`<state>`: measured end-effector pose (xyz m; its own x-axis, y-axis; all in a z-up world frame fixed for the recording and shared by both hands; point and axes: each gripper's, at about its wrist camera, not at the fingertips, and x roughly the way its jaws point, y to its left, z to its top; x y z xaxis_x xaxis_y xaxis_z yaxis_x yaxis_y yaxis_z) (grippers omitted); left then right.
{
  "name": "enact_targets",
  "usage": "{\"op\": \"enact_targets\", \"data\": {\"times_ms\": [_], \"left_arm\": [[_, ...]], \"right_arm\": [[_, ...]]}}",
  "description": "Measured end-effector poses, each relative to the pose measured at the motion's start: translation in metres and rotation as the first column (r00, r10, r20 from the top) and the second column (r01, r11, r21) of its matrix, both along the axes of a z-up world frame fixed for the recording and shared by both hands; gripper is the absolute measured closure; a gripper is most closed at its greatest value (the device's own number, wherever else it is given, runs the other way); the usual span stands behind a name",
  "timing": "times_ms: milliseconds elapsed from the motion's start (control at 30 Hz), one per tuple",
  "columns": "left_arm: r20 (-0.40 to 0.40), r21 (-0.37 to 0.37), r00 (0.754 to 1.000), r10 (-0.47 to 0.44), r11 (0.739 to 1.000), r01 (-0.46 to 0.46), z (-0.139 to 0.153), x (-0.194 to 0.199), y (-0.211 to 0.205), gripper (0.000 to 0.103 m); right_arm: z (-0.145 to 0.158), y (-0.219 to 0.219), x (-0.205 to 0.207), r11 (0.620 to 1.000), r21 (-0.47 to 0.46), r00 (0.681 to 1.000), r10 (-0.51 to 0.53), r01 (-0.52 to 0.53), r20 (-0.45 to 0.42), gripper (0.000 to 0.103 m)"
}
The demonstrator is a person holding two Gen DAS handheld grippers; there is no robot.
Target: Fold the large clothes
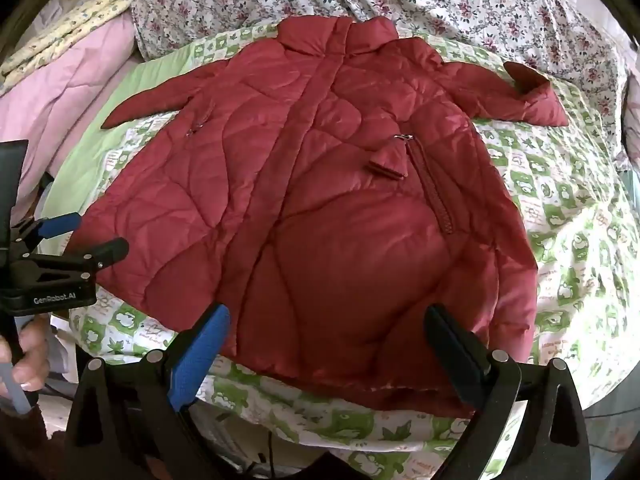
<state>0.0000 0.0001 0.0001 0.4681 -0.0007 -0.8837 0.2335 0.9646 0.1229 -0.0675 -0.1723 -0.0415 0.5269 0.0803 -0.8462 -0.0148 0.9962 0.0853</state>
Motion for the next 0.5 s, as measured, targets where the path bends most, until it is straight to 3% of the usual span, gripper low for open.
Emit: {"op": "enact_targets", "data": {"times_ms": [500], "left_arm": [[-0.002,0.007,1.000,0.000,1.000,0.000,-0.003,0.003,-0.010,0.002]], "right_arm": [[0.003,0.003,-0.001,1.000,0.003,1.000,-0.002,0.002,-0.002,0.004]]}}
